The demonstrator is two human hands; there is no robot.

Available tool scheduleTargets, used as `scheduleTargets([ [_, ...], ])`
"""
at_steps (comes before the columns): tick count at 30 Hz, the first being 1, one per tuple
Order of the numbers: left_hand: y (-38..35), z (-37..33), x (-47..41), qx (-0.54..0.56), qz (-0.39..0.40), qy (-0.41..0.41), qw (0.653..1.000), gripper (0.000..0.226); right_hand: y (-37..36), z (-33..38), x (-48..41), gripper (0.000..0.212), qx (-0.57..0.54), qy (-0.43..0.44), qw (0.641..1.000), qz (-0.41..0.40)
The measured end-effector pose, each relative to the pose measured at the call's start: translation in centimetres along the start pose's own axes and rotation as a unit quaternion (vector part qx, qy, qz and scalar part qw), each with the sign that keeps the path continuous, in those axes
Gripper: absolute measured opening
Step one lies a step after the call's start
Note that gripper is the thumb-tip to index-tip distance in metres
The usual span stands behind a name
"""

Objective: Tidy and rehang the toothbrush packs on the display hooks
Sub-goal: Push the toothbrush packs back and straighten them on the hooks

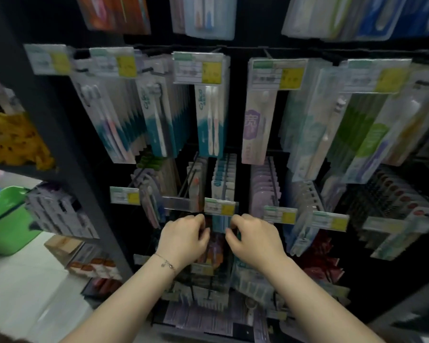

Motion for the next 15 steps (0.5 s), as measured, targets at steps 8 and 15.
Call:
scheduleTargets([
  [8,-0.6,7.3,1.1,0.014,0.034,0.094,0.995,0.023,-1.5,5.4,-3.0,0.029,-0.02,0.055,0.998,0.005],
  [15,-1.6,11.9,1.0,0.054,0.084,0.162,0.982,0.019,-4.3,9.5,-4.7,0.028,-0.023,0.073,0.997,0.031],
])
Point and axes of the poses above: each hand's wrist, its own x-axis away from the middle knuckle, its own y-axis out of the back of the hand, z = x × y, the point moved 1 cm from there along -x, towards the middle knuckle, and after that the axes turned 2 degrees about z, right-handed, at the moved point
